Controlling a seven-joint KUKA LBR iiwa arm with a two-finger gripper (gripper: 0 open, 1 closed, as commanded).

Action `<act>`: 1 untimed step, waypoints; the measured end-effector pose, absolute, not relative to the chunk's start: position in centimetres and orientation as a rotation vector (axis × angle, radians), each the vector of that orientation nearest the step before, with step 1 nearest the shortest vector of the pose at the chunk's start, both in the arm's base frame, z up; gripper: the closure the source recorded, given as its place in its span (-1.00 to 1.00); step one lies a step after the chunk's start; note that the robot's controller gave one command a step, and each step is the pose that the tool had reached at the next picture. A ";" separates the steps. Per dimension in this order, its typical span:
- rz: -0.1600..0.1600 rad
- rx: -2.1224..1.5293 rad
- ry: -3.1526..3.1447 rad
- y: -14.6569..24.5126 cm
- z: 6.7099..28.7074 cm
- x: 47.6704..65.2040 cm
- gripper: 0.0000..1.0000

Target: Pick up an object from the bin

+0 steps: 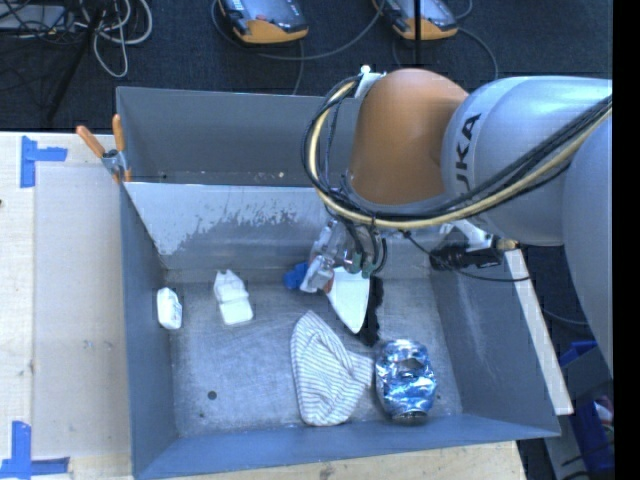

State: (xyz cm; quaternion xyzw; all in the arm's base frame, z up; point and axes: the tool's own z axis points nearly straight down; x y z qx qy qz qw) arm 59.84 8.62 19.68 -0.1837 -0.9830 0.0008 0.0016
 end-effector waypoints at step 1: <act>0.000 -0.527 -3.099 9.3 21.8 59.1 1.00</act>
Offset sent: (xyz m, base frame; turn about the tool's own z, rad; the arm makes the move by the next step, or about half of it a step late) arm 0.0005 -0.0065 0.0821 -0.0184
